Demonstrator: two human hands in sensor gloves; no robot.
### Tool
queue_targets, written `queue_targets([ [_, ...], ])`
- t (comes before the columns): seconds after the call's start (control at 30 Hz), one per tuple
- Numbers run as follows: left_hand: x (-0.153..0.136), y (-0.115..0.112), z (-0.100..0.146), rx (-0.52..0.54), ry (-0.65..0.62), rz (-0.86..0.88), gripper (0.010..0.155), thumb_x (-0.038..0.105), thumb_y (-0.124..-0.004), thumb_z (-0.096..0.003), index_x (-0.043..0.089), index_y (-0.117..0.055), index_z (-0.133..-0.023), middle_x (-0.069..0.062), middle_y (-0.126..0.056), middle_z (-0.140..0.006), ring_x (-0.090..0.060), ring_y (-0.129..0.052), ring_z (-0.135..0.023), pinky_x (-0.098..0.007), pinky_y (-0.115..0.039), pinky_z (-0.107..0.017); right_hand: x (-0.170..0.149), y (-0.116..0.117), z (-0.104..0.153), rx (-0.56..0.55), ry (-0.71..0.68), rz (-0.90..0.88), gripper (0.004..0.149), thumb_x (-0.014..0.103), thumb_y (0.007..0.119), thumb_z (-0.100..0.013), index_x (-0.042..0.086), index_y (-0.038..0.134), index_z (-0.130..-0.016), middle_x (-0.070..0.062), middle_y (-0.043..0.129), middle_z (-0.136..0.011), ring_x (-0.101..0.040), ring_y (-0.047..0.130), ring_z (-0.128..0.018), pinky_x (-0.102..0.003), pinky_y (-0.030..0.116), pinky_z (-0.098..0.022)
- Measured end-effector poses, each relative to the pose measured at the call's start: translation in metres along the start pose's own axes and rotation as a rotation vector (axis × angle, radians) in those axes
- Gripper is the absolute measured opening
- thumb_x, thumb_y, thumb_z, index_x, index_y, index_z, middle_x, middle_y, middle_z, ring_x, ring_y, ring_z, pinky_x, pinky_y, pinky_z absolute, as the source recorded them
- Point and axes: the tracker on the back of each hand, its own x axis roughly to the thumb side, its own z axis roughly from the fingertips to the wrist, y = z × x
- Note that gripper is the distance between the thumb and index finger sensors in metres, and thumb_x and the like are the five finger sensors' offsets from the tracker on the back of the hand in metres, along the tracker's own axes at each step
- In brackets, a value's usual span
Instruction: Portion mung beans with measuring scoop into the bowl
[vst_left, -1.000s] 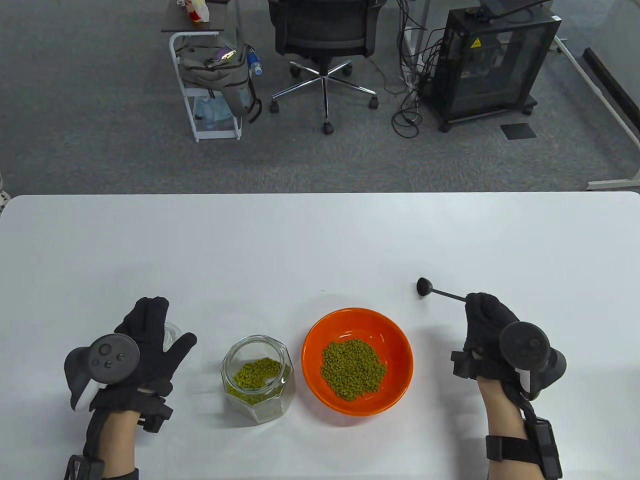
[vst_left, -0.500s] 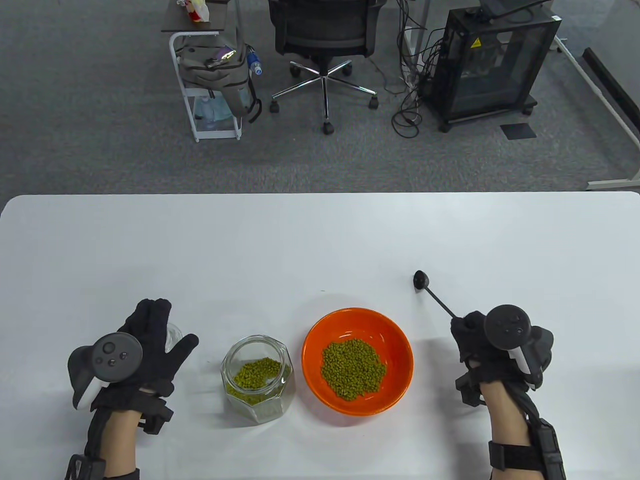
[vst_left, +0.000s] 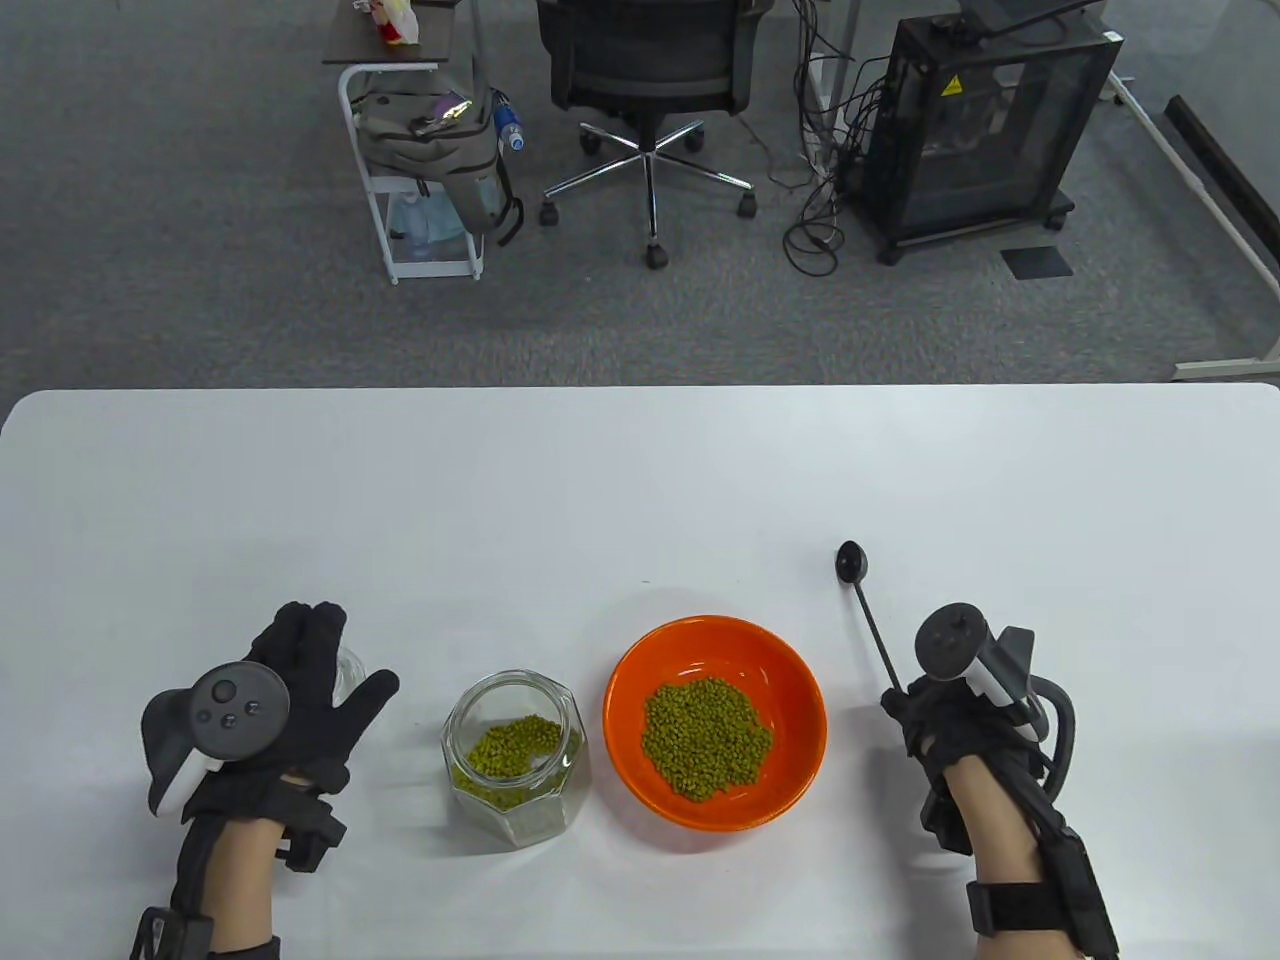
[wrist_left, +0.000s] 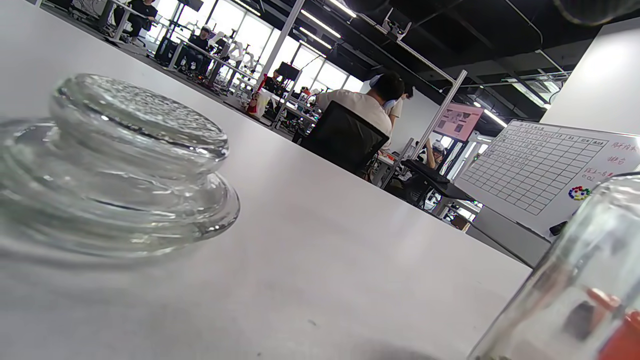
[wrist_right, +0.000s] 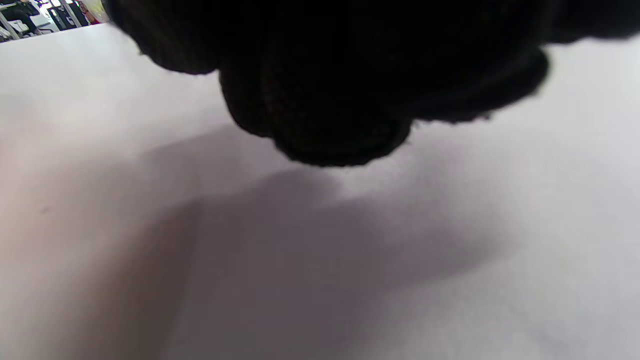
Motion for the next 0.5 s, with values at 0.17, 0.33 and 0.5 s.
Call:
queue_targets([
  [0.17,0.0,-0.001,-0.001,-0.013,0.003,-0.003,0.099,0.08,-0.056,-0.0503,0.008,-0.032,-0.114,-0.028,-0.021,-0.116,-0.061,-0.031,-0.106,-0.08,-0.03,-0.07,0.003,0.005,-0.003,0.049,0.014,0.043,0.045,0.051,0.079,-0.047,0.013,0.099,-0.061,-0.007,0.107,-0.037,-0.021,0.101,-0.018,-0.038,0.087,-0.021],
  [0.33,0.0,-0.003,-0.001,-0.021,0.002,-0.005,0.099,0.08,-0.056,-0.0503,0.008,-0.032,-0.114,-0.028,-0.021,-0.116,-0.061,-0.031,-0.106,-0.08,-0.03,-0.07,0.007,0.009,-0.004,0.065,0.022,0.083,0.045,0.051,0.08,-0.046,0.013,0.1,-0.06,-0.007,0.107,-0.035,-0.021,0.101,-0.017,-0.038,0.087,-0.02],
  [0.5,0.0,-0.003,-0.002,-0.022,0.004,-0.008,0.099,0.08,-0.056,-0.0505,0.008,-0.032,-0.114,-0.028,-0.02,-0.116,-0.06,-0.028,-0.106,-0.079,-0.03,-0.071,0.011,0.012,-0.005,0.077,0.024,0.119,0.045,0.051,0.079,-0.046,0.013,0.1,-0.059,-0.006,0.107,-0.035,-0.021,0.101,-0.017,-0.038,0.087,-0.021],
])
